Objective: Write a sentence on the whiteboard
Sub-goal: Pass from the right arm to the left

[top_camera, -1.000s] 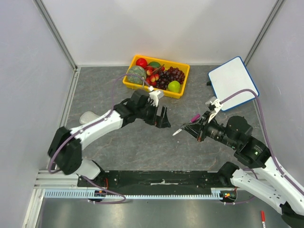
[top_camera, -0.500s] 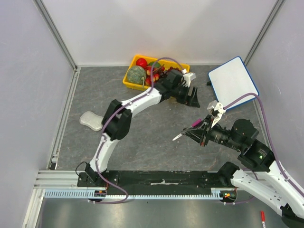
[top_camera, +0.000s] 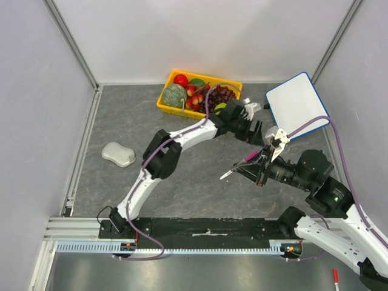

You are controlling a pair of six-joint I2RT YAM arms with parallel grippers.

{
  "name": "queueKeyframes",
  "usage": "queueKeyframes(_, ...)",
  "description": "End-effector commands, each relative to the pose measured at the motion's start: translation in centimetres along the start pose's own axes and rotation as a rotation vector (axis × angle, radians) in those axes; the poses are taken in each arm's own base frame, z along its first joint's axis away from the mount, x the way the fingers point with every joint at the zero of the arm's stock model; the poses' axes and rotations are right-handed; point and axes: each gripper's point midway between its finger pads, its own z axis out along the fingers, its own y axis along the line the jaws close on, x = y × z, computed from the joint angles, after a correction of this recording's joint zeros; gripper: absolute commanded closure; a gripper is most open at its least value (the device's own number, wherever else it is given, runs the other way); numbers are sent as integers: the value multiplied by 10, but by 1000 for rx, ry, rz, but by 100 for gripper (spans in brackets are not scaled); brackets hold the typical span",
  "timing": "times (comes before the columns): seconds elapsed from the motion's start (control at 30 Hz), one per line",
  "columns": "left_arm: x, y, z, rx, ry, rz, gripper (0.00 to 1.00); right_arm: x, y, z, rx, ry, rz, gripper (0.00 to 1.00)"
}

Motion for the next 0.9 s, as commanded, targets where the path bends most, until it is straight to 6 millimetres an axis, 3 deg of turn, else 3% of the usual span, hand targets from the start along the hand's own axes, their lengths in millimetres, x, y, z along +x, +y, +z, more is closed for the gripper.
queueKeyframes(0.0,-58,-43,-101,-16,-170,121,4,-20,11,-4,-32,-36,-36,100)
queueKeyframes(0.03,-63,-46,-126,-25,-201,121,3,-20,10,-3,-28,-34,-36,100)
queueKeyframes(0.2,-51,-58,-223,-21,-260,100,3,-24,6,7,-18,-17,-39,100)
queueKeyframes(0.4,-20,-95,-296,-26,-297,148,3,-29,4,25,-30,14,-26,100)
queueKeyframes(0.5,-6,-113,-320,-9,-319,174,3,-32,5,30,-40,13,-20,100)
queueKeyframes(0.63,16,-156,-342,137,-320,253,3,-36,7,39,-59,10,-1,100)
queueKeyframes(0.7,26,-171,-346,216,-310,285,4,-39,9,43,-74,-4,12,100)
queueKeyframes(0.87,50,-185,-342,310,-246,304,9,-47,11,49,-88,-34,52,100)
